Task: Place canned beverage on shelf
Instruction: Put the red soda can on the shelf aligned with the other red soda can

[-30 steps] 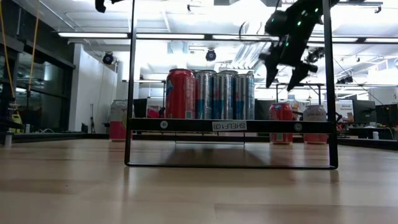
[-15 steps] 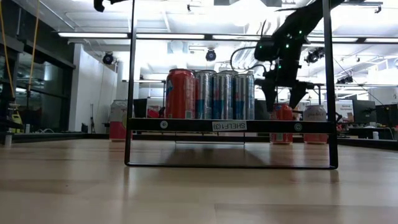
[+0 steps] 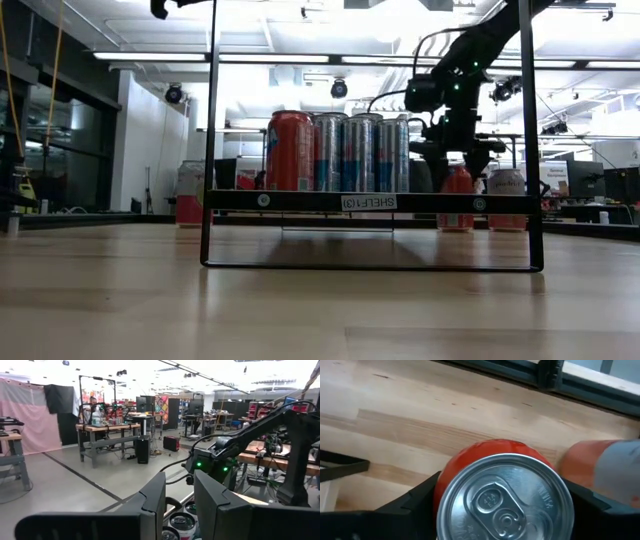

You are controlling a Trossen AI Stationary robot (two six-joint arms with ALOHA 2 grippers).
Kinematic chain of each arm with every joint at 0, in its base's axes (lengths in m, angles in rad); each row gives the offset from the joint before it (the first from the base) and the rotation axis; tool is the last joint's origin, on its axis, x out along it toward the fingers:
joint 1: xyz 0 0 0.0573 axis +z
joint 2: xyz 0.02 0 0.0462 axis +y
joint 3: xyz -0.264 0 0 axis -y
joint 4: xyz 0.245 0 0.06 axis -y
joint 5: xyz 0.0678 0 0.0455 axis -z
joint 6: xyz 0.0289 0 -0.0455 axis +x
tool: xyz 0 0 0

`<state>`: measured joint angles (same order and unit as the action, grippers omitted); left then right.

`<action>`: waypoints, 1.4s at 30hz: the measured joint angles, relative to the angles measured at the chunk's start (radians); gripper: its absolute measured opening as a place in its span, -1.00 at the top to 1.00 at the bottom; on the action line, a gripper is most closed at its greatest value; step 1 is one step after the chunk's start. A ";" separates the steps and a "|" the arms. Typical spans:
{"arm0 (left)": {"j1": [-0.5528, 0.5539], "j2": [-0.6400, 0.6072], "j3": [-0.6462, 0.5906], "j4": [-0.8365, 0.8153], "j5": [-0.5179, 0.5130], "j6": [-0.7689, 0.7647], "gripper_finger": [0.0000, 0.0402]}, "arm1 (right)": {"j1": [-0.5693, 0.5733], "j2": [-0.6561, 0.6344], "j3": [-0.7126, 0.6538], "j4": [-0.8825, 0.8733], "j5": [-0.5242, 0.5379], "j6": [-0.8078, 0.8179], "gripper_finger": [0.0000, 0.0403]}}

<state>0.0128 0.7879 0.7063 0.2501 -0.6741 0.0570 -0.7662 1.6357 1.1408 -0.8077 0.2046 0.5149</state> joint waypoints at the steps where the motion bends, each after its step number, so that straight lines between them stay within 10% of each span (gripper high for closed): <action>1: 0.000 0.000 0.000 0.000 -0.007 0.000 0.69 | 0.000 -0.007 -0.001 -0.003 0.001 -0.006 -0.41; 16: 0.000 0.000 -0.001 -0.051 -0.037 -0.016 0.66 | 0.131 -0.436 0.148 -0.091 -0.028 -0.173 -0.41; 26: 0.000 0.013 0.000 0.016 0.047 -0.229 -0.02 | 0.272 -0.562 0.173 0.047 -0.133 -0.154 -0.41; 42: 0.087 0.231 0.175 -0.017 0.571 -0.421 -0.37 | 0.509 -0.429 0.173 0.397 -0.443 -0.215 -0.41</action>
<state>0.0998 1.0185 0.8815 0.2335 -0.1029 -0.3639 -0.2575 1.2065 1.3136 -0.4111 -0.2384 0.3001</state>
